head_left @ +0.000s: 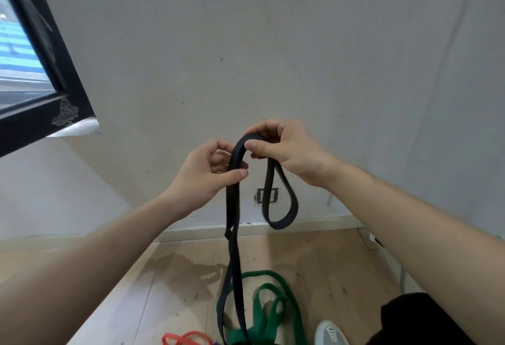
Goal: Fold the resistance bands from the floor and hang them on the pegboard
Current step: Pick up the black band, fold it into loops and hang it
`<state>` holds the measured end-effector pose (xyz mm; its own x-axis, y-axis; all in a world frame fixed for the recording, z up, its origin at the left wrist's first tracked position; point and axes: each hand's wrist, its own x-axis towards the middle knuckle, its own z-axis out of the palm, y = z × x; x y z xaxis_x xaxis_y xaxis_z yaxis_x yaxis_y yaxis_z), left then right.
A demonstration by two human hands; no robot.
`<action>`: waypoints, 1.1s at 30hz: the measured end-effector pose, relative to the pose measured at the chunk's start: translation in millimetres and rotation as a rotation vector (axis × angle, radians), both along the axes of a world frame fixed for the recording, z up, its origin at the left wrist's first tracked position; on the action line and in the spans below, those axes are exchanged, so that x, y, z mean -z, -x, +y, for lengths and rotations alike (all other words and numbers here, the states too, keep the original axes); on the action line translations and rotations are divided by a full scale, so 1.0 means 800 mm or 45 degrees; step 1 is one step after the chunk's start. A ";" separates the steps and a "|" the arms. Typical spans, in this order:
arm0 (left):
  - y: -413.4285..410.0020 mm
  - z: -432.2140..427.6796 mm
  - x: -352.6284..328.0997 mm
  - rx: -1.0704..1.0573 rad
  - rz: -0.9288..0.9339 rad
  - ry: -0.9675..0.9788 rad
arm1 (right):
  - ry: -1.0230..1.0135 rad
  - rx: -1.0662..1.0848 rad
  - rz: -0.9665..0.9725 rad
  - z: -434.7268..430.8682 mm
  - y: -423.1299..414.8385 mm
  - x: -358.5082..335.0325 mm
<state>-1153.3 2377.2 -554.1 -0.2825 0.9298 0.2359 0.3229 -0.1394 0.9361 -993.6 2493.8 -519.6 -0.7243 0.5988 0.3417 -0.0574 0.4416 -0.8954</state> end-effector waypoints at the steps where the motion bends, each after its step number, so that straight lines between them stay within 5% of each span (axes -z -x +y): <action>1: -0.002 0.000 0.002 0.007 -0.025 0.021 | -0.006 0.018 0.030 0.000 -0.001 -0.003; 12: -0.024 0.004 0.004 0.133 -0.223 0.072 | 0.063 0.264 0.423 0.027 -0.028 -0.045; 19: -0.031 0.003 0.000 0.063 -0.157 0.047 | 0.147 0.287 0.405 0.049 -0.043 -0.039; 23: -0.018 0.002 -0.003 -0.071 -0.110 -0.029 | 0.198 0.250 0.231 0.072 -0.060 -0.019; 33: -0.003 -0.002 -0.016 -0.198 -0.056 -0.168 | 0.151 -0.186 -0.664 0.077 -0.077 0.030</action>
